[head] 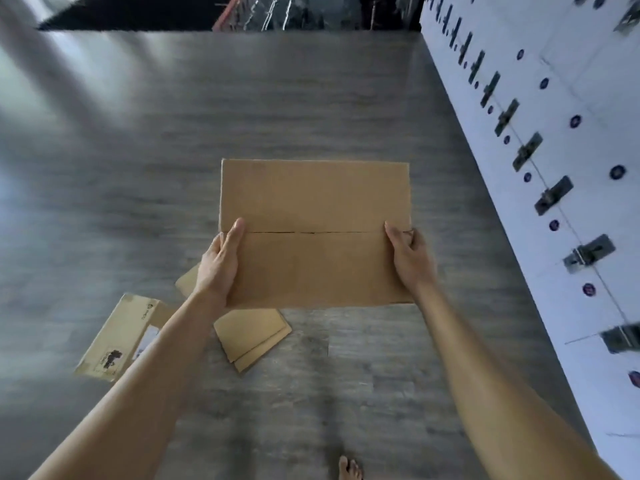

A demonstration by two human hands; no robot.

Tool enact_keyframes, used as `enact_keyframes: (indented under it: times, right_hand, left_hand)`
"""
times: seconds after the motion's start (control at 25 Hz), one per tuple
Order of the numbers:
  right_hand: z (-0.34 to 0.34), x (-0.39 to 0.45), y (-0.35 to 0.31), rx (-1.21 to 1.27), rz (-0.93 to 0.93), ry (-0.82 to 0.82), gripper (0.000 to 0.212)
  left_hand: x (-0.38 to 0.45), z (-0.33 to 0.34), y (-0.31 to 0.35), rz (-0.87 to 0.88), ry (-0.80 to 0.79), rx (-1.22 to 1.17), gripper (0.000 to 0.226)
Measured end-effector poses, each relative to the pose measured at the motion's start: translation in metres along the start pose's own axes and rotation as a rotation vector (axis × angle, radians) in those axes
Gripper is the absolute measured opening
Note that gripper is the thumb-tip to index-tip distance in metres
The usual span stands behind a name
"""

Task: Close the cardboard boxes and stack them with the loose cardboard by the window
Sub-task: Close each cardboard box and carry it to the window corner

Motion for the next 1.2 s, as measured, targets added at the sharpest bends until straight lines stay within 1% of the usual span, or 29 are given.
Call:
enact_keyframes:
  times: [0.12, 0.2, 0.28, 0.32, 0.4, 0.48, 0.52, 0.6, 0.68, 0.72, 0.84, 0.92, 1.08, 1.12, 1.2]
  right_hand:
    - [-0.060, -0.009, -0.017, 0.033, -0.003, 0.094, 0.053]
    - [-0.094, -0.018, -0.020, 0.041, 0.018, 0.157, 0.063]
    - [-0.126, -0.032, -0.016, 0.031, 0.055, 0.205, 0.077]
    - [-0.145, -0.041, -0.013, 0.042, 0.074, 0.241, 0.079]
    - [-0.185, -0.067, -0.003, 0.090, 0.106, 0.351, 0.070]
    - [-0.227, -0.101, 0.009, 0.114, 0.126, 0.505, 0.058]
    - [-0.244, -0.117, 0.014, 0.105, 0.139, 0.568, 0.057]
    - [-0.281, -0.158, 0.030, 0.070, 0.191, 0.691, 0.068]
    - [-0.325, -0.212, 0.054, 0.037, 0.268, 0.835, 0.081]
    - [-0.348, -0.243, 0.068, 0.030, 0.308, 0.914, 0.082]
    - [-0.408, -0.344, 0.104, 0.041, 0.426, 1.136, 0.075]
    - [-0.436, -0.408, 0.118, 0.035, 0.481, 1.264, 0.071]
    - [-0.477, -0.559, 0.141, 0.053, 0.594, 1.539, 0.066]
    - [-0.483, -0.594, 0.146, 0.055, 0.614, 1.603, 0.063]
    - [-0.493, -0.657, 0.158, 0.063, 0.644, 1.706, 0.064]
  left_hand:
    - [-0.038, 0.017, 0.047, 0.052, -0.089, 0.014, 0.051]
    - [-0.052, 0.031, 0.066, 0.098, -0.142, 0.036, 0.060]
    - [-0.067, 0.048, 0.078, 0.138, -0.218, 0.063, 0.058]
    - [-0.076, 0.058, 0.083, 0.160, -0.272, 0.074, 0.060]
    - [-0.097, 0.080, 0.090, 0.207, -0.385, 0.093, 0.064]
    - [-0.122, 0.109, 0.094, 0.249, -0.510, 0.112, 0.055]
    - [-0.134, 0.123, 0.095, 0.264, -0.553, 0.120, 0.053]
    - [-0.169, 0.154, 0.089, 0.281, -0.667, 0.144, 0.064]
    - [-0.224, 0.181, 0.079, 0.300, -0.837, 0.182, 0.083]
    - [-0.257, 0.194, 0.072, 0.316, -0.933, 0.198, 0.082]
    - [-0.366, 0.218, 0.049, 0.380, -1.204, 0.256, 0.059]
    - [-0.432, 0.224, 0.032, 0.412, -1.332, 0.280, 0.056]
    - [-0.579, 0.198, -0.009, 0.482, -1.643, 0.341, 0.067]
    - [-0.612, 0.186, -0.020, 0.506, -1.714, 0.355, 0.064]
    - [-0.672, 0.162, -0.042, 0.536, -1.811, 0.361, 0.051]
Point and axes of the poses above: each hand's wrist, its own x-axis towards the middle knuckle, its own z-axis out of the palm, y = z × x, the point moved 3 cm from there along x, towards the middle knuckle, and after that the axes turned 10 degrees about y, right-handed, at the moved point
